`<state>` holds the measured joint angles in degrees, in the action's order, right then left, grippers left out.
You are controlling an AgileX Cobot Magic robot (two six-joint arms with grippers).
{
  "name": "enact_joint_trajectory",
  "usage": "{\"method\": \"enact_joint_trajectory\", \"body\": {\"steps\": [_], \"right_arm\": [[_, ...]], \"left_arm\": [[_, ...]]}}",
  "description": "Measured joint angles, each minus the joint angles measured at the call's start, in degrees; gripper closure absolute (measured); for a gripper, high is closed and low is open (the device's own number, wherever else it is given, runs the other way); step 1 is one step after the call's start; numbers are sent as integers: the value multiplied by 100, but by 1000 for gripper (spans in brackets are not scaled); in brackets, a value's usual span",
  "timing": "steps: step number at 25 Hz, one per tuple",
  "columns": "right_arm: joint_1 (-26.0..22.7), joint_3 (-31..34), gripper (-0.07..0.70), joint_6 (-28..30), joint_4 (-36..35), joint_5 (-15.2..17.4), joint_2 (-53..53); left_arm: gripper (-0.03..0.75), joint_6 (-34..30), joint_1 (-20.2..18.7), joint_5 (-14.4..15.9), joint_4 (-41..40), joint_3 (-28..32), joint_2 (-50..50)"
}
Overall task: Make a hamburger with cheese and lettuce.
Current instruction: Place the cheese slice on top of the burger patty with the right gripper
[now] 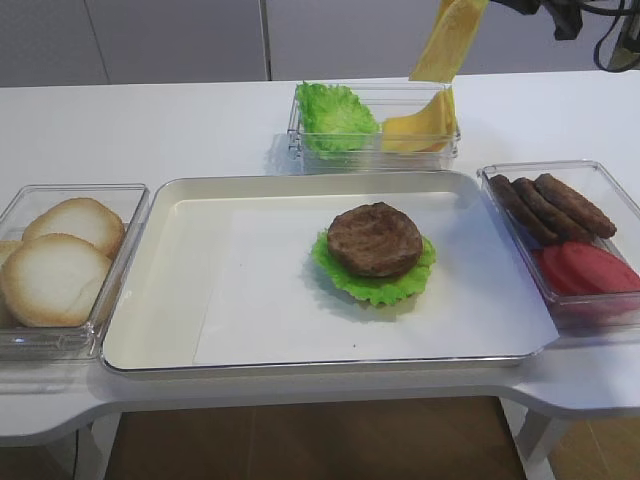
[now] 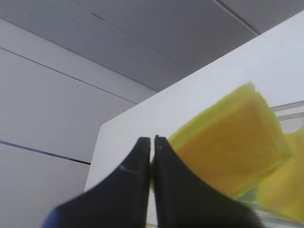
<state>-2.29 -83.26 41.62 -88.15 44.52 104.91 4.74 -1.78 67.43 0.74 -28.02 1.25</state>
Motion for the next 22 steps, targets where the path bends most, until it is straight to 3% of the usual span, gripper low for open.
{"method": "enact_joint_trajectory", "body": {"steps": [8, 22], "right_arm": [[11, 0, 629, 114, -302, 157, 433], [54, 0, 629, 136, -105, 330, 765]], "left_arm": [[239, 0, 0, 0, 0, 0, 0], [239, 0, 0, 0, 0, 0, 0]]}}
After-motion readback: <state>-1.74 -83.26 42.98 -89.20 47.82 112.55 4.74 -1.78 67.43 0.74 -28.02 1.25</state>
